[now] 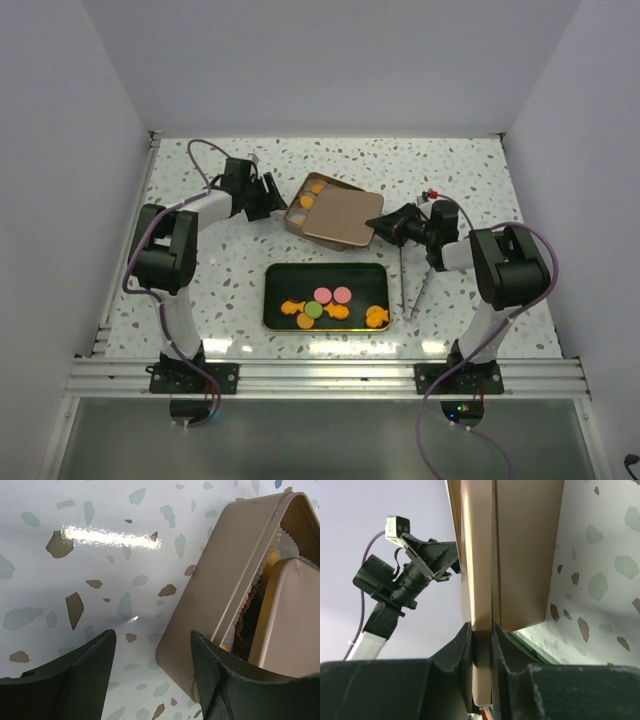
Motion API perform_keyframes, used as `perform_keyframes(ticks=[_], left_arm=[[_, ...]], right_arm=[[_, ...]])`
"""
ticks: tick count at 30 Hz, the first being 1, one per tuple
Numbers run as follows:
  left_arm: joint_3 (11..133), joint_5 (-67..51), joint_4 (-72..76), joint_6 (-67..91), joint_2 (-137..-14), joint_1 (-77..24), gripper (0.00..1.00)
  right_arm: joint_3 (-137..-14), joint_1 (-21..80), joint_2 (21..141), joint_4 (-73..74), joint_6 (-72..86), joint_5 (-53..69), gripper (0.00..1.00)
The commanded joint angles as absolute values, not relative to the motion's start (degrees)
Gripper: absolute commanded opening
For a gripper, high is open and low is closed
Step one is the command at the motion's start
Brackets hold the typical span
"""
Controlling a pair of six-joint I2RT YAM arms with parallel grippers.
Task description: Pack the cookies
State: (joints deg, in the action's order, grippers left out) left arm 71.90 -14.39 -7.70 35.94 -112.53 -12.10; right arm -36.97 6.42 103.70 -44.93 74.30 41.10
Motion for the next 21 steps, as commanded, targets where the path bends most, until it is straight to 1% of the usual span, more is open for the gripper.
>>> perform_keyframes(ticks=[1, 2, 6, 8, 10, 14, 21], left_arm=[[71.7, -17.0, -5.0, 36.0, -112.9, -12.8, 0.66], [71.5, -17.0, -4.9, 36.1, -112.9, -13.0, 0.66], [70.9, -17.6, -4.7, 36.1, -112.7, -13.1, 0.66], [70.8, -18.1, -4.7, 36.0, -112.4, -13.3, 0.66], [70.6, -18.3, -4.9, 36.0, -112.1, -13.5, 0.66], [68.7, -18.3, -4.8, 36.3, -110.9, -14.7, 0.66], [67.1, -18.5, -5.0, 36.8, -109.3, -15.6, 0.65]], right_arm=[[-35.6, 6.9, 106.4, -39.6, 70.4, 37.4, 0.1], [-35.9, 7.0, 106.9, -39.5, 70.3, 37.3, 0.13], [-37.3, 7.8, 108.1, -37.6, 70.1, 36.1, 0.18], [-38.8, 8.4, 108.6, -35.0, 69.3, 35.3, 0.24], [-40.3, 8.5, 109.0, -33.8, 68.8, 34.6, 0.27], [-42.3, 8.8, 110.8, -33.0, 69.1, 33.5, 0.3], [-45.2, 9.5, 112.6, -31.7, 70.6, 31.4, 0.31]])
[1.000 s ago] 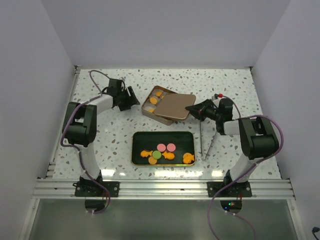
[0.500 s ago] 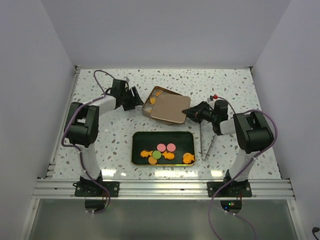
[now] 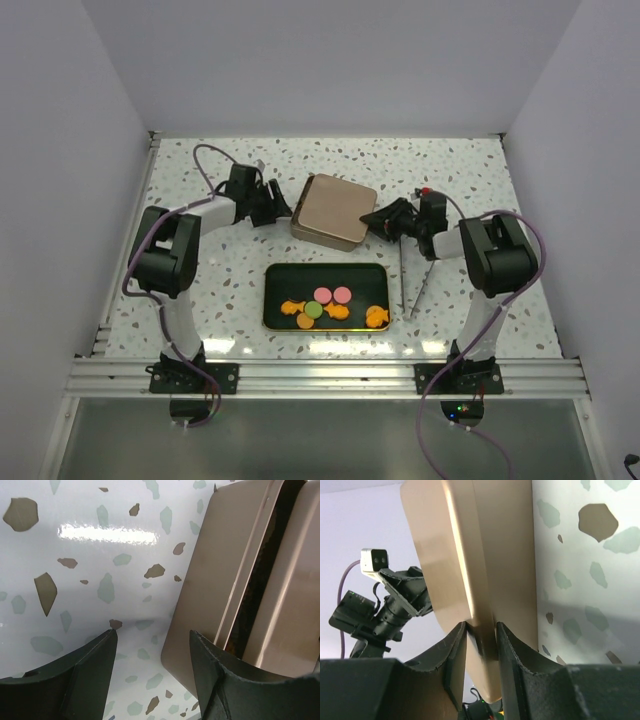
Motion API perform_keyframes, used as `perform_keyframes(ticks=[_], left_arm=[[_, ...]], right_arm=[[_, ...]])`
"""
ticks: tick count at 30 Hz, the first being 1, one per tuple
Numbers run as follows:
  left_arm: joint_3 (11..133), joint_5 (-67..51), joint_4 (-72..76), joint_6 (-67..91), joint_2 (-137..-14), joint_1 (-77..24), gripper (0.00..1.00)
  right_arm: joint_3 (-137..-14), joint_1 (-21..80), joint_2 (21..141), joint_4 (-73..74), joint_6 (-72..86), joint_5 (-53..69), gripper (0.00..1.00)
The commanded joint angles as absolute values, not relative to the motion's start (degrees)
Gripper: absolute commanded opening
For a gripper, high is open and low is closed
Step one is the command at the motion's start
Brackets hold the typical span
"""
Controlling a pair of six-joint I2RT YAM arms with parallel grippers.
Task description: Pack the cookies
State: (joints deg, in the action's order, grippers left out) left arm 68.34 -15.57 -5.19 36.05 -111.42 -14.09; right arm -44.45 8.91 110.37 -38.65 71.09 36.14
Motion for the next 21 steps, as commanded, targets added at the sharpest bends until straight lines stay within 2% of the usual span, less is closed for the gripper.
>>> perform_keyframes(ticks=[1, 4, 12, 21], left_arm=[[67.1, -18.5, -5.1, 36.8, -109.2, -15.6, 0.65], [67.1, -18.5, -5.1, 37.0, -109.0, -15.9, 0.65], [68.2, -18.7, -5.4, 37.1, -109.8, -17.1, 0.64], [68.7, -18.9, -5.4, 36.7, -109.9, -18.4, 0.64]], right_arm=[[-45.9, 9.8, 112.7, -31.6, 70.7, 31.4, 0.31], [-47.0, 10.3, 112.7, -30.3, 70.4, 31.2, 0.32], [-51.8, 12.3, 112.8, -21.8, 66.5, 30.9, 0.52], [-59.7, 15.8, 112.1, -9.6, 62.0, 28.7, 0.56]])
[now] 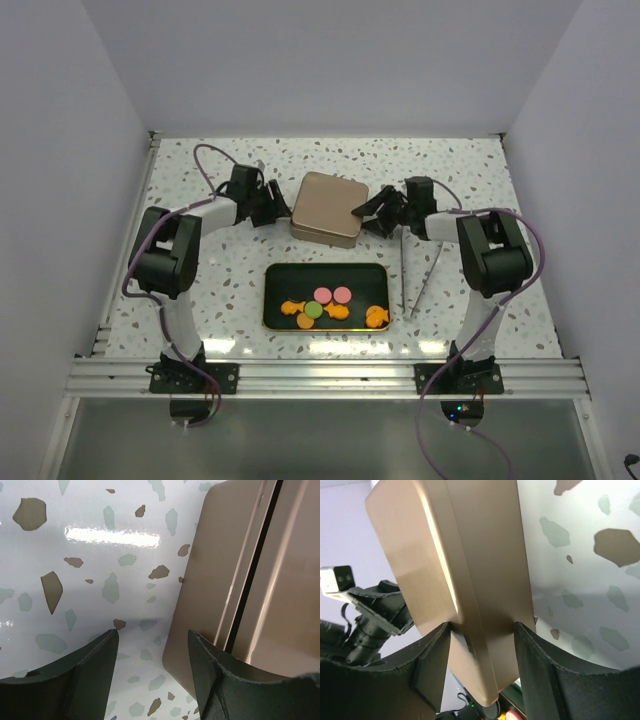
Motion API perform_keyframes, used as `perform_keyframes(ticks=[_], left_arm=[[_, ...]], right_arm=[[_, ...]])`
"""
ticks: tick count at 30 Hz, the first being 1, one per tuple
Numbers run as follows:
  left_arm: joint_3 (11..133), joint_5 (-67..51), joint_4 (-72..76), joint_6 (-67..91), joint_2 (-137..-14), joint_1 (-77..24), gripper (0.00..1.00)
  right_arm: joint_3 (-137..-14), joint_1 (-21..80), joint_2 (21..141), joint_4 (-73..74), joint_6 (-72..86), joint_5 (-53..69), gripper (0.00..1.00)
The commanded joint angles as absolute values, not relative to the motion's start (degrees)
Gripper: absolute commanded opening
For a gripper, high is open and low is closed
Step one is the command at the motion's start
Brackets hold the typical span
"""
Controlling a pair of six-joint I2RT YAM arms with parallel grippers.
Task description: Pack the cookies
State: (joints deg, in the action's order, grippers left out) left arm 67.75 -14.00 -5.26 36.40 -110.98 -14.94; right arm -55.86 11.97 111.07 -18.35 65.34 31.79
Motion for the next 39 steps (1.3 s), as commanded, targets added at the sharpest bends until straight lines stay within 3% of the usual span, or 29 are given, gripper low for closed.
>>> perform_keyframes(ticks=[1, 18, 39], left_arm=[[68.7, -18.9, -5.2, 36.7, -110.0, -18.5, 0.64], [68.0, -19.6, -4.3, 36.6, -110.1, -21.5, 0.64], [67.8, -17.0, -5.9, 35.3, -108.6, -21.6, 0.64]], right_arm=[[-61.9, 16.2, 112.0, -7.6, 60.4, 28.2, 0.56], [-79.0, 23.4, 112.1, 23.2, 50.4, 19.6, 0.59], [-96.2, 25.4, 115.4, 43.0, 46.8, 13.2, 0.7]])
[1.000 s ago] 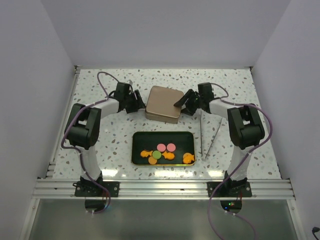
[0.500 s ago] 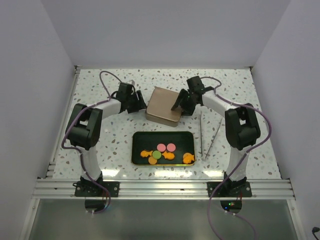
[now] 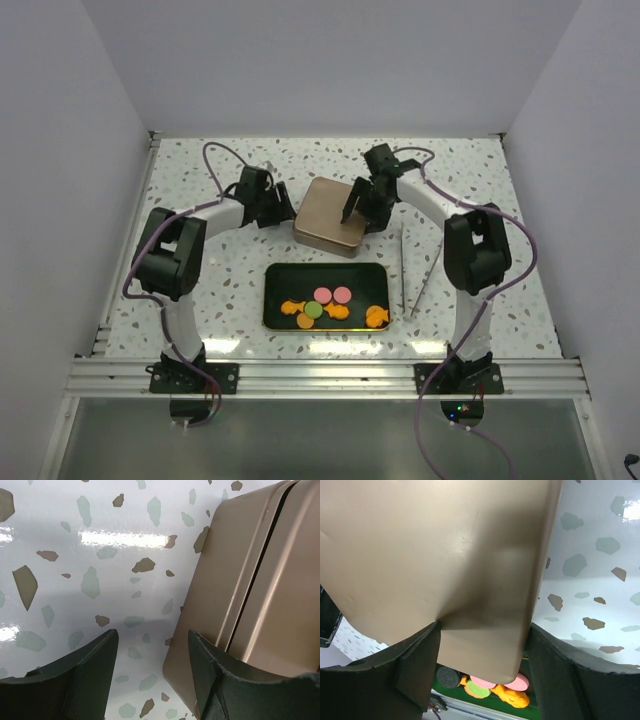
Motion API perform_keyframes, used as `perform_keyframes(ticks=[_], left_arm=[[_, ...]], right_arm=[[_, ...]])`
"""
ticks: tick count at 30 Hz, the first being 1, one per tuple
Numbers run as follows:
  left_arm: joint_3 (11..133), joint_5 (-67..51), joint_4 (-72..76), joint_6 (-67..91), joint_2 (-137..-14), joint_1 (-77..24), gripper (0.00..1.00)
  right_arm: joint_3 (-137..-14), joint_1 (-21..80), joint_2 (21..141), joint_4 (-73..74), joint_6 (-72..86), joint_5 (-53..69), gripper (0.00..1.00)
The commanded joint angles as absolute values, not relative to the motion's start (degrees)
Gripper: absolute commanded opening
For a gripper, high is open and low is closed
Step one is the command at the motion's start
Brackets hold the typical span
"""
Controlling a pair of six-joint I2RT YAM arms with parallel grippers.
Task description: Pack the cookies
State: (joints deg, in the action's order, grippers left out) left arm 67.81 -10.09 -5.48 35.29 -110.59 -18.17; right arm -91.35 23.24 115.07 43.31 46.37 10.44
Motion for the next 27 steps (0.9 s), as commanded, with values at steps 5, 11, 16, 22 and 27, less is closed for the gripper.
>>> perform_keyframes(ticks=[5, 11, 16, 22, 27], left_arm=[[67.8, -16.1, -6.1, 34.9, -107.9, -21.8, 0.64], [68.0, -14.2, -7.0, 34.2, -106.6, -22.3, 0.63], [68.1, -12.2, -7.6, 33.5, -105.5, -22.7, 0.63], [68.1, -10.2, -8.9, 32.9, -104.8, -22.9, 0.64], [67.5, -8.7, -9.2, 32.7, -104.2, -23.1, 0.63]], right_arm=[[-98.1, 25.4, 117.4, 45.3, 46.6, 12.9, 0.73], [-101.3, 25.4, 121.2, 48.9, 45.7, 13.5, 0.82], [-104.1, 25.4, 122.7, 51.5, 45.4, 13.9, 0.9], [-108.9, 25.4, 124.5, 55.1, 44.9, 13.2, 0.92], [-110.5, 25.4, 124.3, 57.4, 44.5, 12.0, 0.93]])
